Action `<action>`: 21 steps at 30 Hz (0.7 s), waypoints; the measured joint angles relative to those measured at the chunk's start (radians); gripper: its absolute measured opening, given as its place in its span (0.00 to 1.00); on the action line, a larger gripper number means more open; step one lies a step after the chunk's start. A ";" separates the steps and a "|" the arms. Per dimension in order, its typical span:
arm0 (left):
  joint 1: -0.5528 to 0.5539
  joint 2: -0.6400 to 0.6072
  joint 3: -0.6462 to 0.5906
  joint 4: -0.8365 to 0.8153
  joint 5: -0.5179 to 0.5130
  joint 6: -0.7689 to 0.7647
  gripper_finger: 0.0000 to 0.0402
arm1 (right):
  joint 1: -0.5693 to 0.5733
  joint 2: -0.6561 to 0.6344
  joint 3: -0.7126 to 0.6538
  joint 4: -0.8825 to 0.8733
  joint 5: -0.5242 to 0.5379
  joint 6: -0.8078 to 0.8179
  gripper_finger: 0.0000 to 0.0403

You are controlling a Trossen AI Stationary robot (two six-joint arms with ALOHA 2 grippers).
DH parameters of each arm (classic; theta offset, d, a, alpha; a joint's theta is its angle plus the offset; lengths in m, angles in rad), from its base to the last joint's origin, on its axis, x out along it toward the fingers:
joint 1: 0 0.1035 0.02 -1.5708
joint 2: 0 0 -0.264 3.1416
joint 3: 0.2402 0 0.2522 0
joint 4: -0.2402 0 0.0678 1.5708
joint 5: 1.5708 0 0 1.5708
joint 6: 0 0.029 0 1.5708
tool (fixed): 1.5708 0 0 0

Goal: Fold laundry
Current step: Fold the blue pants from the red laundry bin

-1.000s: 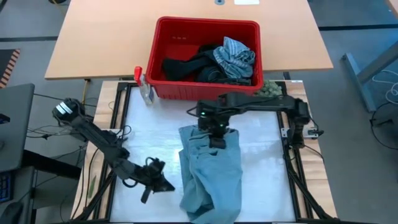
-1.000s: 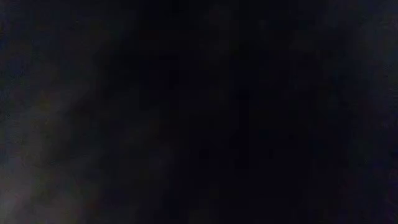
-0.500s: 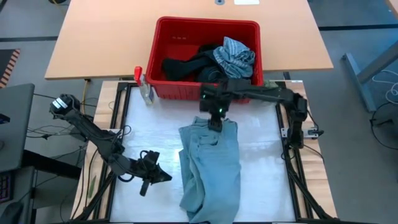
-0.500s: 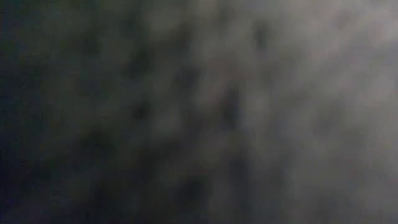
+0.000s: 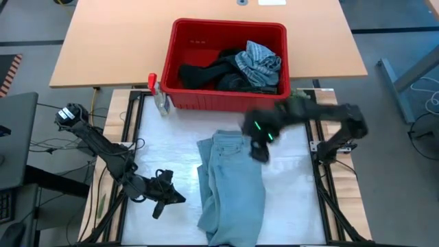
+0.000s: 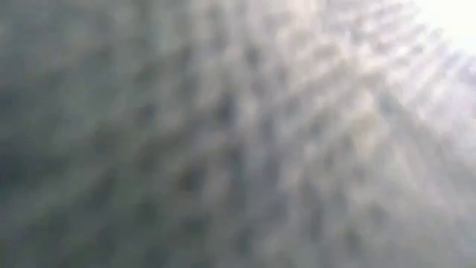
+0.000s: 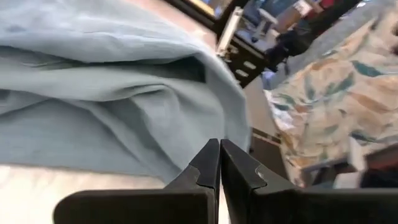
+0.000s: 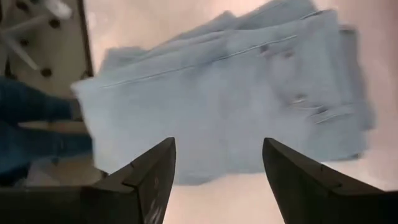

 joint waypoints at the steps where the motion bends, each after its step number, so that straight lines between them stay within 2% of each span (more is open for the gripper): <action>1: -0.003 0.009 0.000 -0.001 -0.010 -0.001 0.00 | 0.069 -0.039 -0.053 0.054 0.045 0.079 0.66; 4: -0.001 0.061 0.000 0.010 0.012 0.005 0.00 | 0.255 -0.141 -0.244 0.283 0.130 0.346 0.66; 7: 0.011 0.152 0.000 0.112 0.124 0.073 0.01 | 0.405 -0.203 -0.442 0.530 0.276 0.590 0.66; 9: 0.023 0.215 0.000 0.208 0.192 0.099 0.03 | 0.481 -0.219 -0.546 0.633 0.370 0.707 0.66; 14: 0.025 0.364 0.002 0.418 0.235 0.134 0.17 | 0.626 -0.194 -0.659 0.697 0.519 0.886 0.66; 21: 0.026 0.576 0.073 0.460 0.128 0.061 0.44 | 0.740 -0.132 -0.683 0.702 0.589 0.929 0.66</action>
